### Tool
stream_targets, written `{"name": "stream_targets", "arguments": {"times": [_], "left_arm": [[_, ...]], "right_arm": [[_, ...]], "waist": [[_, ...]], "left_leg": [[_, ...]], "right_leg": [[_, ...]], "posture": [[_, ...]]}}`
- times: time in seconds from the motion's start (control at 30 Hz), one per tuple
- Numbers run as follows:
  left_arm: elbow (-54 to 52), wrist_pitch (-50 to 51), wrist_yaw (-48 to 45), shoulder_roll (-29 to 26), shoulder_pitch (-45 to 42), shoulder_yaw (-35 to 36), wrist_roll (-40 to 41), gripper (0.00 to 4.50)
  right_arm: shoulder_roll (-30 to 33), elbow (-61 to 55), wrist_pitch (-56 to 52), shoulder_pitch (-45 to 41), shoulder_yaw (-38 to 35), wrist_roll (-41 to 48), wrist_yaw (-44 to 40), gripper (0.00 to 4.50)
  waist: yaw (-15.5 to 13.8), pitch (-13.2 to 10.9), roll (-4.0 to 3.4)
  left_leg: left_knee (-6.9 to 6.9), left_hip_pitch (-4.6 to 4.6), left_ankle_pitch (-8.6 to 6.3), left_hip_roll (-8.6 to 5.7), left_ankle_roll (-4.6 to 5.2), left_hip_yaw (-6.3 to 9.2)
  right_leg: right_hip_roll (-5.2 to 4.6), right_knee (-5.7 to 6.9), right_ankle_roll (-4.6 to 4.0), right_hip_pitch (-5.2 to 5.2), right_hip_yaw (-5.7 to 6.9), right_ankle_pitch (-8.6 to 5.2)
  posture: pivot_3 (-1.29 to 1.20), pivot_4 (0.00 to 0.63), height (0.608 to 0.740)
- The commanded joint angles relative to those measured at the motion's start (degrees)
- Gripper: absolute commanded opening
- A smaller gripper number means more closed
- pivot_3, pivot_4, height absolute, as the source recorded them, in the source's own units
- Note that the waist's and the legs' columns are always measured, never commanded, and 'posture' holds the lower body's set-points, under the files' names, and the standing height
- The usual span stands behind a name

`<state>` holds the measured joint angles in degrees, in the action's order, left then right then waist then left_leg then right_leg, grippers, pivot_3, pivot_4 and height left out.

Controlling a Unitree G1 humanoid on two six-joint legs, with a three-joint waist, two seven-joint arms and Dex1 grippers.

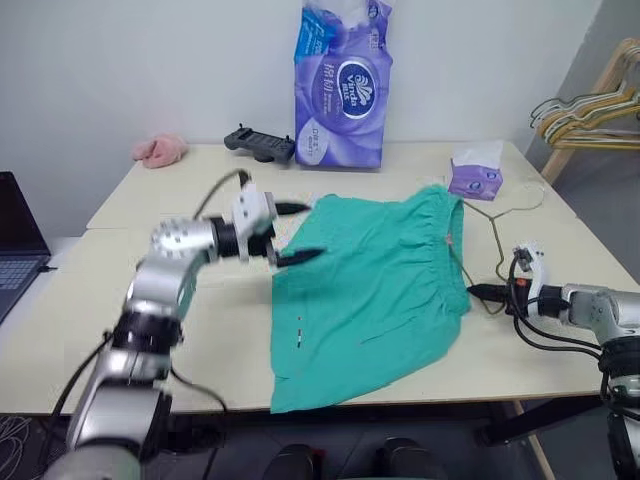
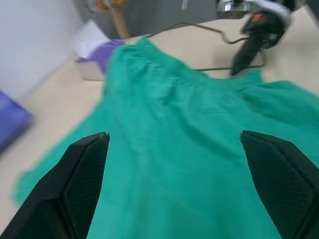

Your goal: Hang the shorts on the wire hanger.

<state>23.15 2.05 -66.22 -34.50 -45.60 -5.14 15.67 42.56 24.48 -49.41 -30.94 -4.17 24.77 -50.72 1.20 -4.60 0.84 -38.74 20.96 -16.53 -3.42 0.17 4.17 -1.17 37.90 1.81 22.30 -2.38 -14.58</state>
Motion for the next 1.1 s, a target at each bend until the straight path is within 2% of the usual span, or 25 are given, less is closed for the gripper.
{"name": "stream_targets", "arguments": {"times": [0.03,0.17,0.27,0.37,0.47,0.63,0.8,1.1], "left_arm": [[13.58,-5.19,-5.63,-0.16,-11.98,-0.07,-2.72,4.46],[29.04,-10.17,-12.68,1.93,-24.66,-1.89,-6.17,4.46],[38.09,-14.78,-13.99,4.0,-32.46,-2.18,-9.1,4.46],[45.04,-18.15,-11.95,6.29,-40.69,-2.25,-12.39,4.46],[48.83,-20.36,-10.38,7.87,-44.69,-2.75,-15.68,4.46],[51.47,-22.59,-9.22,9.81,-45.67,-5.08,-21.31,4.46],[52.47,-24.44,-9.95,11.19,-44.11,-8.07,-26.79,4.46],[53.34,-27.46,-2.22,12.46,-42.48,-10.52,-33.48,4.46]], "right_arm": [[0.82,-5.39,7.88,-4.89,1.7,-4.55,1.28,0.0],[1.12,-7.31,16.52,-7.07,6.4,-11.95,2.63,0.0],[1.34,-8.34,21.7,-8.11,8.68,-16.09,3.14,0.0],[2.74,-8.97,28.7,-8.49,11.95,-22.01,3.18,0.0],[3.43,-9.04,33.39,-8.76,13.45,-25.89,3.77,0.0],[4.49,-12.21,37.44,-9.61,14.73,-31.29,4.04,0.0],[4.39,-17.54,34.68,-11.28,14.44,-33.26,2.95,0.0],[5.15,-27.48,30.92,-12.86,15.19,-34.84,-1.45,0.0]], "waist": [[0.35,0.0,0.0],[0.55,0.0,0.0],[0.63,0.0,0.01],[0.63,0.01,0.02],[0.71,0.01,0.01],[1.09,0.05,-0.06],[2.19,0.05,-0.06],[3.65,0.05,-0.06]], "left_leg": [[0.01,0.02,0.0,0.0,0.0,0.0],[0.04,0.06,-0.01,-0.01,-0.01,0.02],[0.03,0.24,-0.02,-0.02,-0.02,0.02],[-0.22,1.17,0.01,-0.07,-0.06,-0.02],[-0.25,1.63,0.12,-0.07,-0.25,-0.05],[-0.2,1.77,0.15,-0.05,-0.3,-0.18],[-0.26,1.74,0.1,-0.06,-0.19,-0.23],[-0.28,1.63,0.12,-0.05,-0.21,-0.19]], "right_leg": [[0.0,-0.01,0.0,0.02,0.01,0.0],[-0.01,-0.07,0.07,0.04,0.02,-0.04],[-0.01,-0.11,0.11,0.2,0.0,-0.06],[-0.03,0.19,0.14,1.18,-0.06,0.0],[-0.05,0.23,0.13,1.63,-0.11,0.01],[-0.05,0.32,0.13,1.87,-0.19,0.01],[-0.04,0.7,0.14,1.98,-0.22,0.0],[-0.02,0.96,0.14,1.98,-0.2,0.0]], "posture": [[-0.02,0.04,0.74],[-0.03,0.037,0.74],[-0.05,0.031,0.74],[-0.06,0.029,0.74],[-0.07,0.027,0.74],[-0.09,0.024,0.74],[-0.13,0.02,0.74],[-0.16,0.014,0.74]]}}
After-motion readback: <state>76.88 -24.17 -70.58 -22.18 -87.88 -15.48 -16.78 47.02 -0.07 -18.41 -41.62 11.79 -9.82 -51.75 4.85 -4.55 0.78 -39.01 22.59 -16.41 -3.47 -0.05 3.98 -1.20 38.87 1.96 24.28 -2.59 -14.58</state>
